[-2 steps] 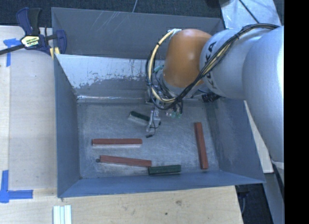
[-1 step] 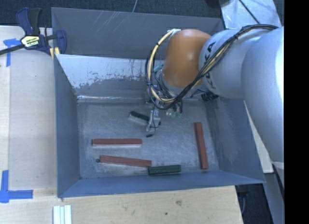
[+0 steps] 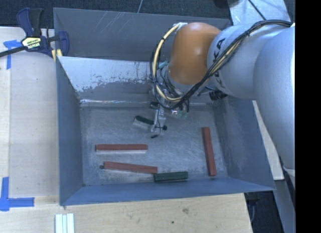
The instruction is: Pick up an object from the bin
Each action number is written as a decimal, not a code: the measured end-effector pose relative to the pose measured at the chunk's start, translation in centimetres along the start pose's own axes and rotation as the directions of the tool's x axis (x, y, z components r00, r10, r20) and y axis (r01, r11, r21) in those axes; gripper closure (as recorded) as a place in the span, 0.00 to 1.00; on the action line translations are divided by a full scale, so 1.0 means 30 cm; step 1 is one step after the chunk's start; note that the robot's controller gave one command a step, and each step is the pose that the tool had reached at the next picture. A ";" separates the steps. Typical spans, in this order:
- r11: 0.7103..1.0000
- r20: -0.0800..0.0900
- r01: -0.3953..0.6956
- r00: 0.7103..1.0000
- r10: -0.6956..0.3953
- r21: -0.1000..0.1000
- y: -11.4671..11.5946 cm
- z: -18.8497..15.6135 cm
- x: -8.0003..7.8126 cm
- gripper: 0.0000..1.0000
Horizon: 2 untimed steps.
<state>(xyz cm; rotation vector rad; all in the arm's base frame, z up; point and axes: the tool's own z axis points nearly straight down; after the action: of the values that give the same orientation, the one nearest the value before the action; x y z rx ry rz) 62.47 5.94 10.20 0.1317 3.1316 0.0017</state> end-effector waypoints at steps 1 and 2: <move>1.000 0.001 -0.009 1.000 0.009 -0.001 0.019 0.104 0.046 0.00; 1.000 0.010 -0.008 1.000 0.008 -0.003 0.024 0.092 0.021 1.00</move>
Offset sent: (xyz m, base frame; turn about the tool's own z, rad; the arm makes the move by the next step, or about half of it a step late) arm -0.0100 0.0076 -0.0320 0.0088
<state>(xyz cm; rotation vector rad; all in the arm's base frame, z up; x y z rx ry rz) 61.92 6.72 7.44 0.1435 3.1211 0.0050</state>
